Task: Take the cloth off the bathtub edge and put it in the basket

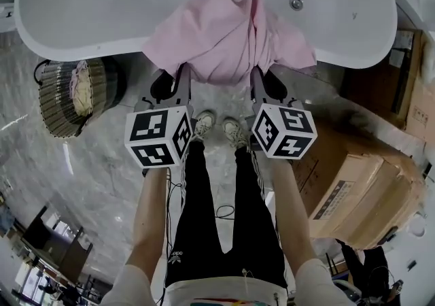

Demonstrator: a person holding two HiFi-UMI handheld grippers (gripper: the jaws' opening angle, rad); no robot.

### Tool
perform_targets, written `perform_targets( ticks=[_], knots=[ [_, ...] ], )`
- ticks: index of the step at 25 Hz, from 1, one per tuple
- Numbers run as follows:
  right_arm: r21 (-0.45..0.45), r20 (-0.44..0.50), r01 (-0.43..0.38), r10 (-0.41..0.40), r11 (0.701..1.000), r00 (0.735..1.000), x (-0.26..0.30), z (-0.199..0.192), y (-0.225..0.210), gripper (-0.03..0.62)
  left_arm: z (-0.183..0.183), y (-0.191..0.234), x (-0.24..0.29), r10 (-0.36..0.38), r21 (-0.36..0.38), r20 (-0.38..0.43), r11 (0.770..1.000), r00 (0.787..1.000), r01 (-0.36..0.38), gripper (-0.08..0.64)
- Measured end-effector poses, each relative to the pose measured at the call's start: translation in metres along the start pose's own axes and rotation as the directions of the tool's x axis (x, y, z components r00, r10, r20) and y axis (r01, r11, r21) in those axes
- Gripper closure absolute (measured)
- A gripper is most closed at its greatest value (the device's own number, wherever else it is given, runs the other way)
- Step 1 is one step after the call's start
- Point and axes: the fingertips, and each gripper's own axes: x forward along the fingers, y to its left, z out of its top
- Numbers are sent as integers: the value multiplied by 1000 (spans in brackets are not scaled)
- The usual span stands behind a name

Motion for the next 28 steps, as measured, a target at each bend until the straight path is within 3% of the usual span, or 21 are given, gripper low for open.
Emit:
perform_targets(
  ticks=[5,13,19,28],
  knots=[
    [0,21,18,-18,1000,1000,-15,18,0,537,21,-11,-16,-17,23,51,1000,999,16,495],
    [-10,95,35,-34,999,995,-63,74,8,537,78,-33,-47,-42,-16,113,999,993,45,495],
    [-39,188,44,-36,998,982,-115,154,21,538,151,-57,-93,-56,-30,190,998,980,63,495],
    [-64,371,-16,38,998,928,-230,282,75,540,289,-95,-201,-83,-3,370,996,925,91,497]
  ],
)
